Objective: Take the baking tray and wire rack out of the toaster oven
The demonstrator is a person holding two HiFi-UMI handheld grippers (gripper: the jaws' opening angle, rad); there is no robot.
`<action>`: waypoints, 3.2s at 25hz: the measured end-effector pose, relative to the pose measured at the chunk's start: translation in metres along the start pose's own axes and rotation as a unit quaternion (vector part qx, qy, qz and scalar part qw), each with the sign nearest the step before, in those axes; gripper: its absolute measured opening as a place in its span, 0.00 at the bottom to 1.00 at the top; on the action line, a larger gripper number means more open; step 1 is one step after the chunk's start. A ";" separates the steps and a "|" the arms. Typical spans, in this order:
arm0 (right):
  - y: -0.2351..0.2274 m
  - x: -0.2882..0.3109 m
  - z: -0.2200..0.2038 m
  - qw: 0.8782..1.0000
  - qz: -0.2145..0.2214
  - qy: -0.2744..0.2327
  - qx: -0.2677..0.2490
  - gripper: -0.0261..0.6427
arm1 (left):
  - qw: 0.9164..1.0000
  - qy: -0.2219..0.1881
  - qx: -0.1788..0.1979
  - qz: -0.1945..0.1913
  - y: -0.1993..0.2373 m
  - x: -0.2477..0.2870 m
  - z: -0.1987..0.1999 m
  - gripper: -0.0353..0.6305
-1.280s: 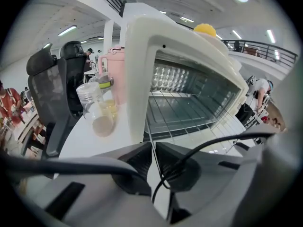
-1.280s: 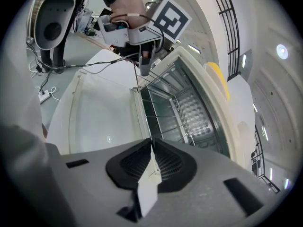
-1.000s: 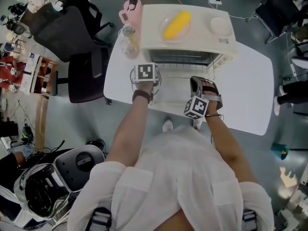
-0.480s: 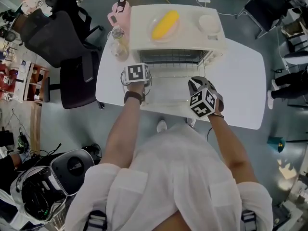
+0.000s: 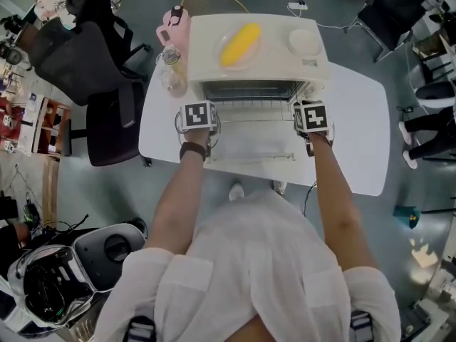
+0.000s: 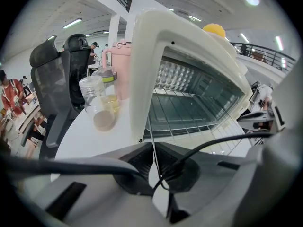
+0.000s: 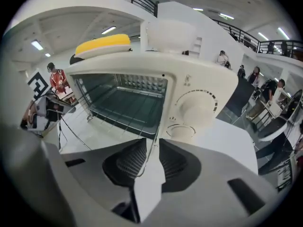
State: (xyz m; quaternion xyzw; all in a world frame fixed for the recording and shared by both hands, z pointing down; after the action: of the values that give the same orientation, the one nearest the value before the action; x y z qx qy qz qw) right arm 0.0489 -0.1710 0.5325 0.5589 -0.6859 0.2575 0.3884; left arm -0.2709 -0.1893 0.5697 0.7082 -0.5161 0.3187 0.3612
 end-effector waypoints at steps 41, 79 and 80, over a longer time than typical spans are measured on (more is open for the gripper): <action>0.023 -0.005 -0.066 0.996 0.008 0.030 0.078 0.05 | 1.000 -0.020 -0.015 -0.010 -0.008 -0.039 -0.051 0.07; -0.019 -0.104 -0.173 0.988 -0.051 -0.011 0.147 0.05 | 0.990 -0.032 0.068 -0.119 -0.105 -0.084 -0.086 0.07; -0.025 -0.106 -0.177 0.987 -0.054 -0.011 0.150 0.05 | 0.990 -0.030 0.073 -0.120 -0.112 -0.083 -0.084 0.07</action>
State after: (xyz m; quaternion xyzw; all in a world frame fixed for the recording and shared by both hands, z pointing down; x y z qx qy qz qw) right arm 0.1237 0.0219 0.5437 0.6500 -0.6124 0.3300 0.3060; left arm -0.1919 -0.0538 0.5258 0.7989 -0.4132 0.2880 0.3288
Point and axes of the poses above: the fingertips, and each gripper's own axes: x forward along the fingers, y to its left, z out of its top, the point moved 5 cm from there along -x, backward along the fingers
